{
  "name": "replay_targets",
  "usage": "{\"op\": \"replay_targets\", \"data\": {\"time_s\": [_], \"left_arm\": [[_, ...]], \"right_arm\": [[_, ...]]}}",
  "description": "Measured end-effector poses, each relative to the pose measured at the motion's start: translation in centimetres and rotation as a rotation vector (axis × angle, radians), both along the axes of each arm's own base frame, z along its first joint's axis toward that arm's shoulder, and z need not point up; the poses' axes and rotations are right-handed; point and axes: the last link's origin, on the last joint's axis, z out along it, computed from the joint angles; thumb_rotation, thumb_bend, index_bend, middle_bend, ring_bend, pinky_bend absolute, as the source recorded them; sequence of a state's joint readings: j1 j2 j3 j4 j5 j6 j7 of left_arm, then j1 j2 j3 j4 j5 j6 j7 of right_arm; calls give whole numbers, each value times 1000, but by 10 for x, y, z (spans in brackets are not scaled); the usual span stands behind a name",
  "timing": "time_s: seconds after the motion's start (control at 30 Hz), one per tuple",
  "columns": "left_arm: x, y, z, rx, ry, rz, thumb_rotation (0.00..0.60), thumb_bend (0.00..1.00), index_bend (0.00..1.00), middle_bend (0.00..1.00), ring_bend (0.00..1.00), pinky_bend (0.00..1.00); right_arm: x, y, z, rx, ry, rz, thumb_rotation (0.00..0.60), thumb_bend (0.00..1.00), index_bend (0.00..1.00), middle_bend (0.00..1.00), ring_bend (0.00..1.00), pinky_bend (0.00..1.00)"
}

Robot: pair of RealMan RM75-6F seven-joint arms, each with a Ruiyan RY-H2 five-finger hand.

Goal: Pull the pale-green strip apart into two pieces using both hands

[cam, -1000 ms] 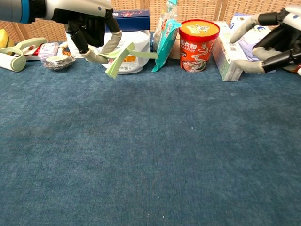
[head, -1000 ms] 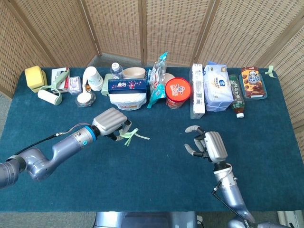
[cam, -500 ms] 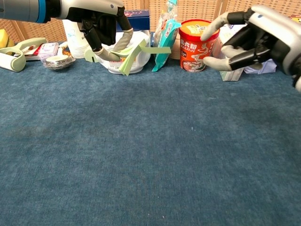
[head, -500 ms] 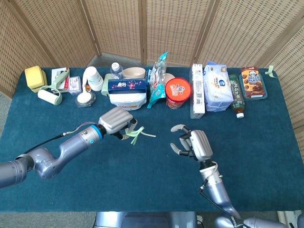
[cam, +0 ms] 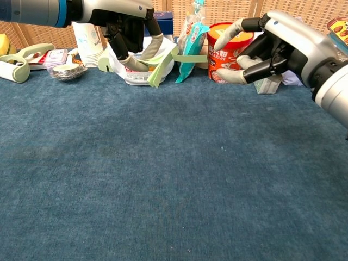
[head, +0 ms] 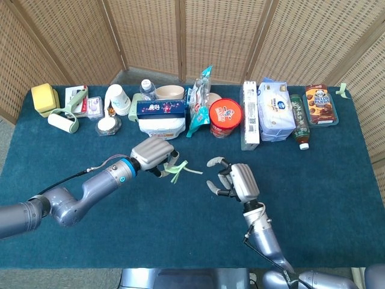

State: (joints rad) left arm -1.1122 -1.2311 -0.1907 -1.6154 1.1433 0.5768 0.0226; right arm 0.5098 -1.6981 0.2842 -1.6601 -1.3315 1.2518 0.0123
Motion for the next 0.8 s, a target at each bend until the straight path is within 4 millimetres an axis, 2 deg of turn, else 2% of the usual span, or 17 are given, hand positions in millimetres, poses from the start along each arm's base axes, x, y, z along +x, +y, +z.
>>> {"op": "replay_targets", "data": {"time_s": [0.37, 0.8], "left_arm": [[6, -1, -3, 0, -2, -6, 600, 407, 636, 1000, 1000, 1000], [10, -1, -5, 0, -1, -3, 600, 407, 636, 1000, 1000, 1000]], "right_arm": [[5, -4, -2, 1, -11, -12, 600, 301, 521, 1000, 991, 942], [11, -6, -3, 2, -16, -13, 600, 301, 515, 1000, 992, 942]]}}
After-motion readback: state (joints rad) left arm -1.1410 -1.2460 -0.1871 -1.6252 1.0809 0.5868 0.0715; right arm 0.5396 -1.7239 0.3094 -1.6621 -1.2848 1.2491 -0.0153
